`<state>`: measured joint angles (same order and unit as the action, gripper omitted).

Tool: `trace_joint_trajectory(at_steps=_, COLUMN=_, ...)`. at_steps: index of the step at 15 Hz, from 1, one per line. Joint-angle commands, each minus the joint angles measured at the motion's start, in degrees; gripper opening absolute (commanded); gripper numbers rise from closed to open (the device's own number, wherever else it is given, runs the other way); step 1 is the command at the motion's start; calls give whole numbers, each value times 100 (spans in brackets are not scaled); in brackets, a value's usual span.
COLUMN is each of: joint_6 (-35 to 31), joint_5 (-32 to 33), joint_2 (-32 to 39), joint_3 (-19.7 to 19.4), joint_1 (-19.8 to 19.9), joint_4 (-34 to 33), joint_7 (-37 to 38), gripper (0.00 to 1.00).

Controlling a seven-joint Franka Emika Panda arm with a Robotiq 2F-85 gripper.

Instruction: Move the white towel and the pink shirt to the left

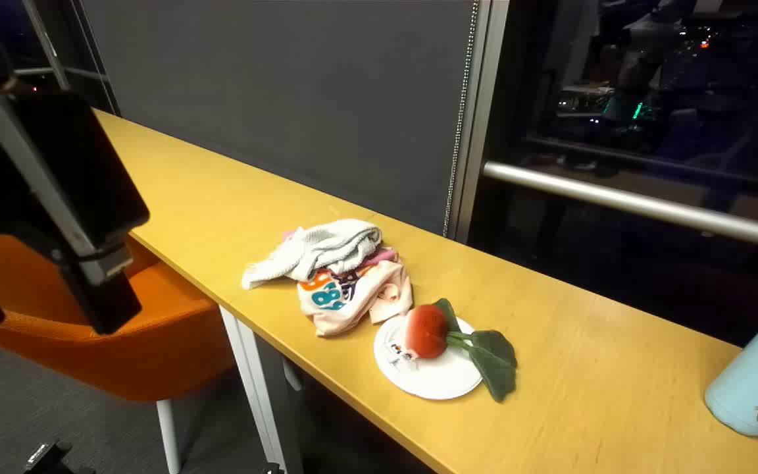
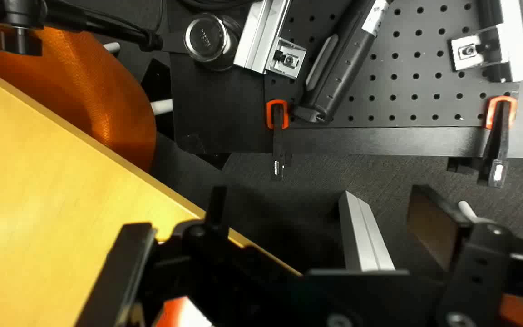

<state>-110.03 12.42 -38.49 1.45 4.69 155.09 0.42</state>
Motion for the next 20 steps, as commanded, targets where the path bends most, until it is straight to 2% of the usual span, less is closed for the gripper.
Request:
trace_joint_trajectory(at_steps=1, joint_6=19, joint_5=35, joint_2=2, joint_3=-60, joint_1=-68, joint_4=-14, joint_7=34, gripper=100)
trace_joint_trajectory(at_steps=6, joint_6=19, joint_5=35, joint_2=2, joint_3=-60, joint_1=-68, joint_4=-16, joint_7=34, gripper=100)
trace_joint_trajectory(at_steps=7, joint_6=-243, joint_5=101, joint_2=189, joint_3=-106, joint_1=-36, joint_4=-47, joint_7=-1, gripper=100)
trace_joint_trajectory(at_steps=14, joint_6=-3278, joint_5=1292, joint_2=2474, joint_3=-299, joint_1=596, joint_4=-1151, joint_7=170, gripper=100)
trace_joint_trajectory(at_steps=17, joint_6=-4037, joint_5=1273, joint_2=3579, joint_3=-410, joint_1=627, joint_4=-2007, joint_7=83, gripper=100)
trace_joint_trajectory(at_steps=20, joint_6=-4356, joint_5=997, joint_2=4679, joint_3=-518, joint_1=496, joint_4=-2964, joint_7=-70, gripper=100)
